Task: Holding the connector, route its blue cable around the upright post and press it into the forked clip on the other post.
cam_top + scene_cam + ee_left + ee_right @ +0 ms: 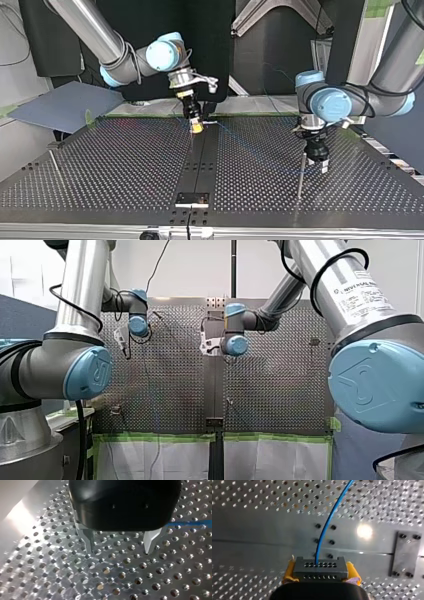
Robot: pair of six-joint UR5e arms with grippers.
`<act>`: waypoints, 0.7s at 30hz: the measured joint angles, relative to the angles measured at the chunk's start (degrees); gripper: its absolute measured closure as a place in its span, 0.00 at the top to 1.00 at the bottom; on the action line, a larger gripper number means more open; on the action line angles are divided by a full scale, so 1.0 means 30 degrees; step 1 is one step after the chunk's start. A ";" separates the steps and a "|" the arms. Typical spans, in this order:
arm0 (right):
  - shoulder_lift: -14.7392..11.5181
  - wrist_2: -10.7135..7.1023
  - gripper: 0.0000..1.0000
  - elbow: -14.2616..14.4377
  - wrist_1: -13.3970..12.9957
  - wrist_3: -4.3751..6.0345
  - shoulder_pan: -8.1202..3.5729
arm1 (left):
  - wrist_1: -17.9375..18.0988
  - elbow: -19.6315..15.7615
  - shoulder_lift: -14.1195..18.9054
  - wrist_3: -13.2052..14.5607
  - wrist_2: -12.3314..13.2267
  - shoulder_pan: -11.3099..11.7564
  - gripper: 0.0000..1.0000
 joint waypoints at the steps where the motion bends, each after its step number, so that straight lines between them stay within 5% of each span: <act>1: -0.0001 0.0072 0.00 0.0110 -0.0073 0.0000 -0.0025 | 0.0055 0.0025 -0.0076 0.0003 0.0147 0.0017 1.00; 11: 0.0045 0.0446 0.00 0.0677 -0.0575 0.0002 -0.0656 | -0.0194 0.1059 -0.0571 -0.0042 0.1604 0.0025 1.00; 21: 0.0234 0.0600 0.00 0.1251 -0.0815 0.0000 -0.1100 | -0.0754 0.1406 -0.1160 0.0121 0.1774 -0.0026 1.00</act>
